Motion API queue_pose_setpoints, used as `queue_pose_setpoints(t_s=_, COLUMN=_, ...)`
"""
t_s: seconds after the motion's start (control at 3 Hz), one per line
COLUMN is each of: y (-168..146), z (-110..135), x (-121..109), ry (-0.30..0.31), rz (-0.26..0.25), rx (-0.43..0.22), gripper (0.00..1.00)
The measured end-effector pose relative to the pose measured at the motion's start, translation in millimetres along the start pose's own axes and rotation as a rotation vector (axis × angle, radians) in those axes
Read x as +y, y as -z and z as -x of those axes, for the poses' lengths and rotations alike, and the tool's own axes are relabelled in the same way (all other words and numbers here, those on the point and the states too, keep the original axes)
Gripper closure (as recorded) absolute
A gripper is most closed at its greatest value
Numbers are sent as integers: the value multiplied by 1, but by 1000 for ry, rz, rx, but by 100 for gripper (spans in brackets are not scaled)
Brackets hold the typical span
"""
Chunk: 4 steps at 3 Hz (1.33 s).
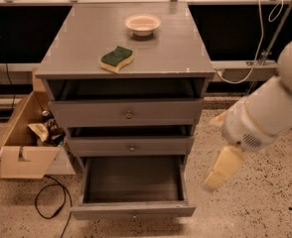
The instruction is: Close bottom drawer
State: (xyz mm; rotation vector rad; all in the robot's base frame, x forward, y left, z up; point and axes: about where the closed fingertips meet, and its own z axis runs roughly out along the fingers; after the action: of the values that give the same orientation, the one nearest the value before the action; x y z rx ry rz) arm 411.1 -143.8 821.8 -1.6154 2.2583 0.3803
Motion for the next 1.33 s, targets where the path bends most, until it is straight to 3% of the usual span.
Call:
queue_pose_setpoints(t_s=0.33, y=-30, z=-13, x=15, ry=-17, rz=34, rx=15, gripper=0)
queue_pose_setpoints(t_s=0.67, y=-23, z=-11, x=14, ry=-13, rz=29, rx=17, gripper=0)
queue_pose_setpoints(t_s=1.0, y=-38, z=-17, x=15, ry=-9, rz=39, rx=24, gripper=0)
queue_pose_setpoints(t_s=1.33, y=-102, z=-38, x=21, ry=0, rz=85, rx=34, gripper=0)
